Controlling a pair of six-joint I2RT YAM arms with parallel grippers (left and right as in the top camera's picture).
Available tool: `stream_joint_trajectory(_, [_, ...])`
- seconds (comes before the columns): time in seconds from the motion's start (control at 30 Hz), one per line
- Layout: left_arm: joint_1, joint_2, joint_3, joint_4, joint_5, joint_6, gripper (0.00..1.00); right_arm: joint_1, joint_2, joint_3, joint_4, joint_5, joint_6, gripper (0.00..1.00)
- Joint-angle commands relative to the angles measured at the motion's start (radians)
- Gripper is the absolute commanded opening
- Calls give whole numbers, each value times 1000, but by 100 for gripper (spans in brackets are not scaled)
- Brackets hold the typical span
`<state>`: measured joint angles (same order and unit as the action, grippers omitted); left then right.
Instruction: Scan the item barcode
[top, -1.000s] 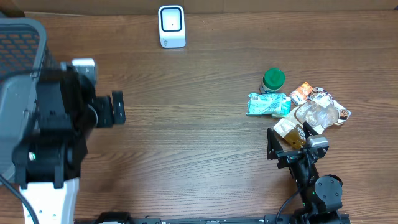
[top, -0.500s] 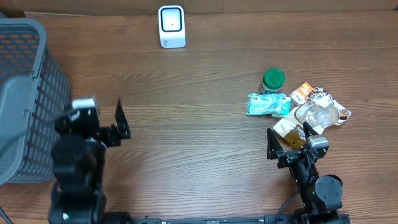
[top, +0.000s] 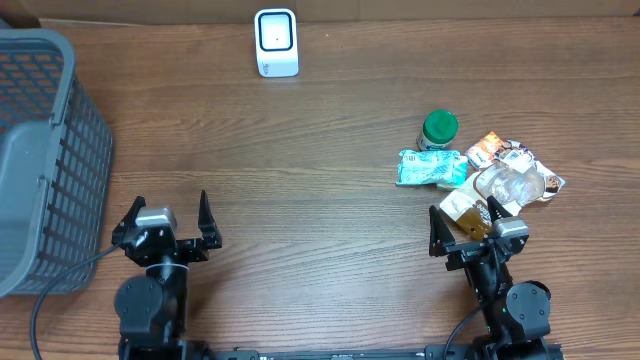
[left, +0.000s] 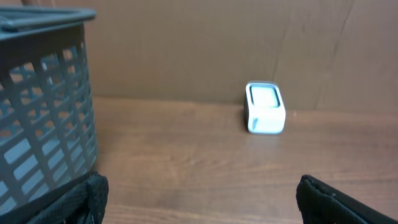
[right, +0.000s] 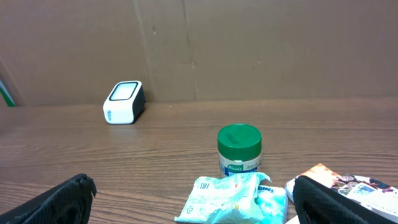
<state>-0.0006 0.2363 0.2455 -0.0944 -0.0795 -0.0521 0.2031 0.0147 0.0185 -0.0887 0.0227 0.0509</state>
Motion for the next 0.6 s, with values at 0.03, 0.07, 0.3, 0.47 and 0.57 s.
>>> stream_joint_trajectory(0.03, [-6, -95, -96, 102, 2, 8, 100, -2, -12, -11, 6, -5, -7, 100])
stream_joint_trajectory(0.07, [-6, -114, -111, 117, 2, 11, 100, -2, -12, -11, 6, -5, -7, 100])
stream_joint_trajectory(0.3, [-6, -233, -194, 134, 84, 191, 99, -2, -12, -11, 6, -5, -7, 100])
stream_joint_trajectory(0.47, [-6, -233, -227, 127, 85, 232, 99, -2, -12, -11, 6, -5, -7, 100])
stream_joint_trajectory(0.57, [-6, -233, -241, 90, 92, 232, 100, -2, -12, -11, 6, -5, -7, 100])
